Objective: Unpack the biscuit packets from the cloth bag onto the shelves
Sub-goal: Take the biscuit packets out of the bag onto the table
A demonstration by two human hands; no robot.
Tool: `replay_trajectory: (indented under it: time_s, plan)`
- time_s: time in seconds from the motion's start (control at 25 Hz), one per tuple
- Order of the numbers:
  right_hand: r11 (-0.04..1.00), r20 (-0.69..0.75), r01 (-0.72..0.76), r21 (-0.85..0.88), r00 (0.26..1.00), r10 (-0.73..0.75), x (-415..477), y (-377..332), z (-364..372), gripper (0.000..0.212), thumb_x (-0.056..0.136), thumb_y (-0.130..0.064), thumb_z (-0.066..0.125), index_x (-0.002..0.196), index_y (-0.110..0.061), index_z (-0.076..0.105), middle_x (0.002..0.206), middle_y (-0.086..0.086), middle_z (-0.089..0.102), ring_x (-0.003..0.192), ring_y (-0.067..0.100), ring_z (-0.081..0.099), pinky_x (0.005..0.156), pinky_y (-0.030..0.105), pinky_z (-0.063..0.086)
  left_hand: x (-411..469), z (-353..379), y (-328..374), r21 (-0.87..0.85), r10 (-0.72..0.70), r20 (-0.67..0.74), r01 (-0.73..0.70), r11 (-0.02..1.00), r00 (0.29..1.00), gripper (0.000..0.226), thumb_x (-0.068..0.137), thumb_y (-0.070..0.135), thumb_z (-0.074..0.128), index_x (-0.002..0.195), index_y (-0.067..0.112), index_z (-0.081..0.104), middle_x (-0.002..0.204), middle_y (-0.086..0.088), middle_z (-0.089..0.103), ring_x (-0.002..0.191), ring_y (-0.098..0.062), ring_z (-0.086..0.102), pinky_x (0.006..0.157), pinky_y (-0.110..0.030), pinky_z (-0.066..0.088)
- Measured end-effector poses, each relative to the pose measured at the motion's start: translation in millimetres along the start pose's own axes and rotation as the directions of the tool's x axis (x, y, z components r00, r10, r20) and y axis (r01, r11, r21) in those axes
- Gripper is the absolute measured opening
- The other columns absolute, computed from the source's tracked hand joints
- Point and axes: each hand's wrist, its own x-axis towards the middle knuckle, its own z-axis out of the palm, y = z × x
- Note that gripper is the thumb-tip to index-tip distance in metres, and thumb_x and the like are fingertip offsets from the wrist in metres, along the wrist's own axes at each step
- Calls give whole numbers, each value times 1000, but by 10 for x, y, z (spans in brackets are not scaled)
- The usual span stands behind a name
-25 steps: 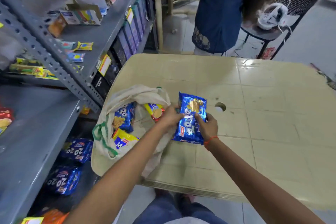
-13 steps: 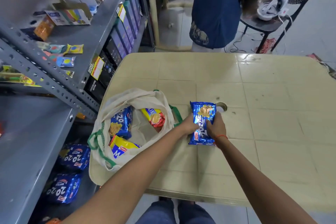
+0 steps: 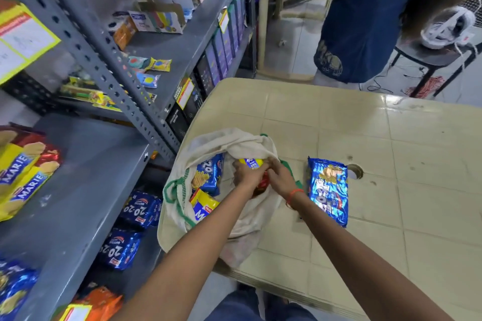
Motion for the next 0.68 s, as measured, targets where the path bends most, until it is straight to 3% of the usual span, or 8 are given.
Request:
replay_trajectory:
  time_s: [0.08, 0.2, 0.24, 0.32, 0.44, 0.48, 0.56, 0.68]
  plan:
    - [987, 48, -100, 123, 994, 94, 90, 32, -54, 38, 86, -19, 42, 111, 5, 58, 104, 12, 55, 98, 16, 50, 76, 22, 44, 75, -125, -56, -145, -5, 47, 12, 989, 999, 76, 65, 35, 77, 128, 12, 42, 120, -14, 60, 116, -32, 58, 97, -37, 48]
    - [975, 97, -190, 116, 979, 179, 169, 87, -41, 39, 82, -24, 44, 92, 10, 58, 90, 8, 50, 87, 17, 45, 67, 26, 37, 143, -548, -222, -333, -117, 323, 228, 915, 939, 34, 57, 19, 72, 85, 13, 54, 69, -9, 59, 68, -24, 58, 67, -31, 53]
    - [978, 135, -194, 82, 974, 182, 153, 69, -6, 31, 86, -22, 45, 87, 6, 59, 88, 7, 51, 87, 18, 45, 67, 27, 37, 173, -695, -293, -338, -151, 383, 290, 895, 911, 23, 61, 16, 68, 77, 13, 53, 65, -8, 56, 61, -23, 54, 60, -29, 52]
    - [985, 203, -170, -27, 964, 172, 115, 42, 66, 23, 88, -26, 50, 84, -5, 58, 84, 6, 51, 85, 18, 46, 63, 26, 36, 185, -942, -350, -378, -165, 384, 318, 870, 909, 15, 60, 13, 62, 72, 15, 52, 68, -8, 53, 60, -23, 52, 60, -28, 50]
    - [970, 227, -178, -164, 950, 213, 100, 47, 149, 35, 88, -27, 54, 115, -6, 56, 105, 9, 55, 94, 25, 54, 62, 28, 49, 144, -1139, -326, -404, -155, 356, 301, 864, 922, 12, 60, 15, 58, 71, 16, 52, 66, -7, 57, 60, -23, 54, 67, -31, 49]
    - [958, 216, -166, -235, 952, 218, 101, 65, 153, 39, 89, -25, 52, 123, -6, 53, 114, 13, 57, 102, 29, 56, 72, 33, 54, 113, -1169, -300, -392, -153, 351, 294, 872, 924, 6, 68, 16, 57, 72, 17, 53, 63, -6, 60, 61, -23, 55, 67, -31, 50]
    - [861, 215, -64, -504, 957, 197, 107, 91, 146, 43, 91, -20, 49, 129, -2, 48, 132, 19, 54, 119, 33, 52, 95, 36, 46, 13, -1196, -218, -358, -179, 339, 302, 883, 924, 8, 79, 21, 55, 72, 19, 53, 56, -4, 64, 62, -23, 58, 62, -31, 54]
    - [781, 149, 68, -620, 988, 33, 42, 62, 150, 36, 89, -18, 50, 120, 0, 55, 127, 22, 58, 115, 35, 56, 97, 37, 45, -66, -1174, -159, -310, -170, 295, 262, 914, 940, 25, 70, 31, 65, 90, 15, 60, 83, -10, 66, 73, -25, 64, 52, -36, 58]
